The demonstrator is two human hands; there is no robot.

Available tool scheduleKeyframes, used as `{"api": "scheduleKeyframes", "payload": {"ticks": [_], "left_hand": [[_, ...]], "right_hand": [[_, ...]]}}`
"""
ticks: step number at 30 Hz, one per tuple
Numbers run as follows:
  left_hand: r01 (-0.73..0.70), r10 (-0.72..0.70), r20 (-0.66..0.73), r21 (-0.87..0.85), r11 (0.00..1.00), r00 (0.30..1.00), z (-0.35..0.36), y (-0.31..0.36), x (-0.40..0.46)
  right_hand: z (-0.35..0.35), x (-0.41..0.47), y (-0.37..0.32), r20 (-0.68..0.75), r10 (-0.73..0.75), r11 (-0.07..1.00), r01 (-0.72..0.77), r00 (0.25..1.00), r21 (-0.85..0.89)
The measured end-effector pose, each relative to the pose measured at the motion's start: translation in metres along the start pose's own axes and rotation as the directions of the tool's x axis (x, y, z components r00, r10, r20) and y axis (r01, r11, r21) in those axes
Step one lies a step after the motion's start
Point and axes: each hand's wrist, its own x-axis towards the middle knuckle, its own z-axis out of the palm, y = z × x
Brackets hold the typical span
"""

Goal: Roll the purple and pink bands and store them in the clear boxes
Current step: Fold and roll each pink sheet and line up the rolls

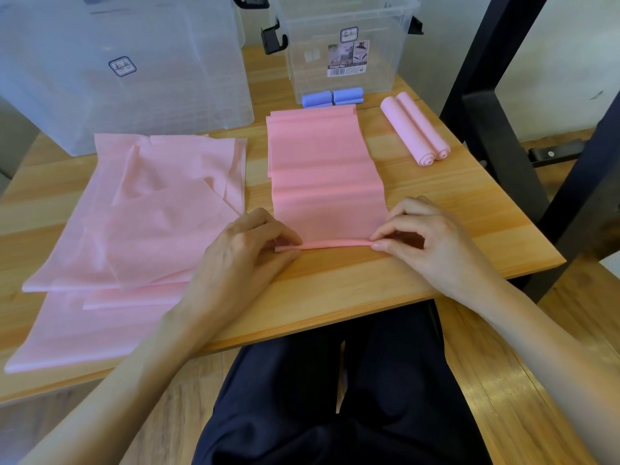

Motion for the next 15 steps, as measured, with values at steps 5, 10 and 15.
{"api": "scheduleKeyframes", "payload": {"ticks": [5,10,15], "left_hand": [[0.058,-0.056,0.066,-0.021,0.998,0.996,-0.002,0.001,0.004],[0.148,-0.142,0.101,-0.051,0.988,0.985,-0.004,0.003,0.005],[0.072,-0.072,0.018,-0.018,0.997,0.997,-0.001,0.004,0.004]], "right_hand": [[-0.008,0.006,-0.003,0.121,0.041,0.999,-0.04,0.992,-0.014],[-0.009,0.011,-0.004,0.11,0.111,0.994,-0.111,0.988,-0.013],[0.0,0.006,0.004,-0.023,0.059,0.998,-0.058,0.998,0.017]]}}
